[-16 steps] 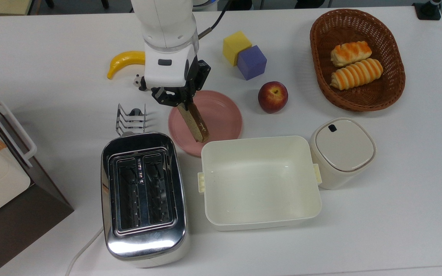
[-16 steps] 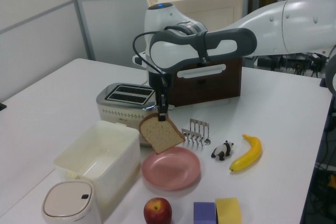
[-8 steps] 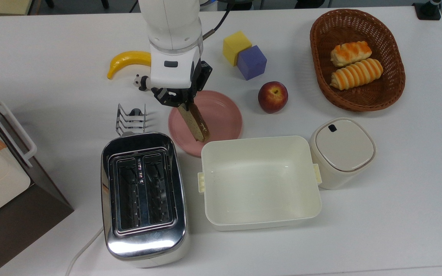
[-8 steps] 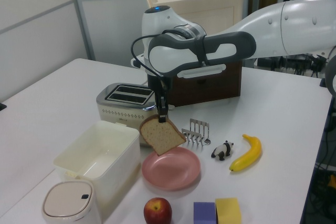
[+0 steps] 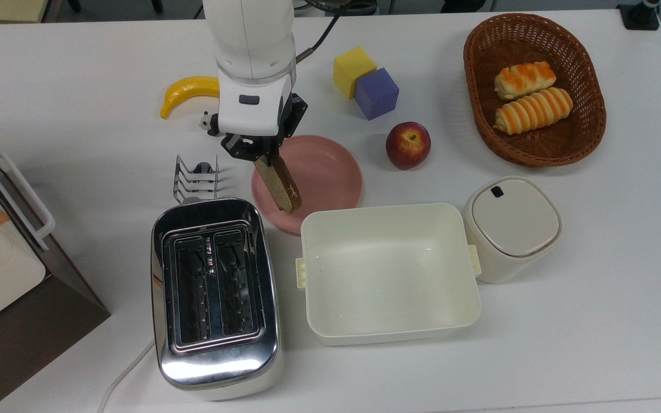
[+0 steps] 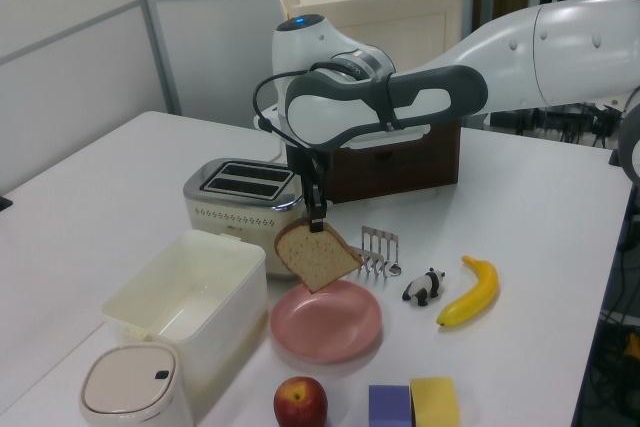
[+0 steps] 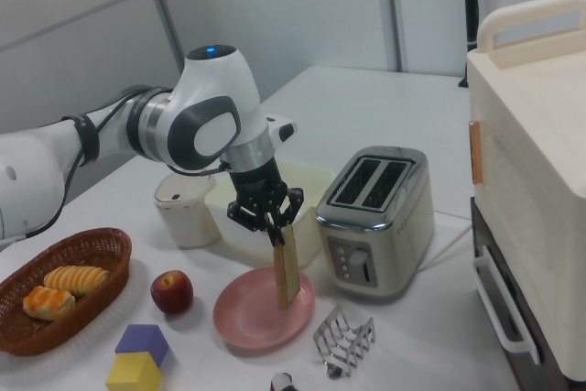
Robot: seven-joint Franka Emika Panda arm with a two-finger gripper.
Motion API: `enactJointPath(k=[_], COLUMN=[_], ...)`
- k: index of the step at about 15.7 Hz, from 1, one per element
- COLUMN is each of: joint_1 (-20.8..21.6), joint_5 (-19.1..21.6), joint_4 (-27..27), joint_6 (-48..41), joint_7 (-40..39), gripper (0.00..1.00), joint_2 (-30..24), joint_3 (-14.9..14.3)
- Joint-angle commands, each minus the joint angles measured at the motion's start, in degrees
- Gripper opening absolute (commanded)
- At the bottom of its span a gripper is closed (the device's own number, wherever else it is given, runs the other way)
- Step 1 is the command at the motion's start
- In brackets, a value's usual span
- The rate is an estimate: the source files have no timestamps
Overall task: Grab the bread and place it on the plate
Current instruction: 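Carry the toast over the pink plate and lower it down, then open the gripper to release the toast flat on the plate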
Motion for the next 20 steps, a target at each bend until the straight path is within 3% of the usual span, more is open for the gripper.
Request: enactJointPath(k=[1, 2, 3, 4, 10, 17, 20], joint_1=[0.9, 1.0, 1.1, 1.2, 2.2, 2.2, 2.1], joint_5=[-1.0, -1.0, -1.1, -1.2, -6.9, -6.7, -6.8], joint_4=[-1.6, -1.6, -1.6, -1.6, -1.6, -0.4, 2.6], joint_6=[1.5, 1.4, 1.4, 1.4, 1.5, 0.5, -5.5], joint_7=[2.6, 3.8, 5.1, 6.3, 12.6, 13.0, 15.1], gripper=[0.52, 0.65, 0.87, 1.00, 1.00, 1.00, 1.00], joint_2=[-0.6, -0.4, -0.3, -0.2, 0.0, -1.5, -4.6], joint_3=[-0.6, -0.6, -0.6, -0.5, 0.1, -0.1, -0.7])
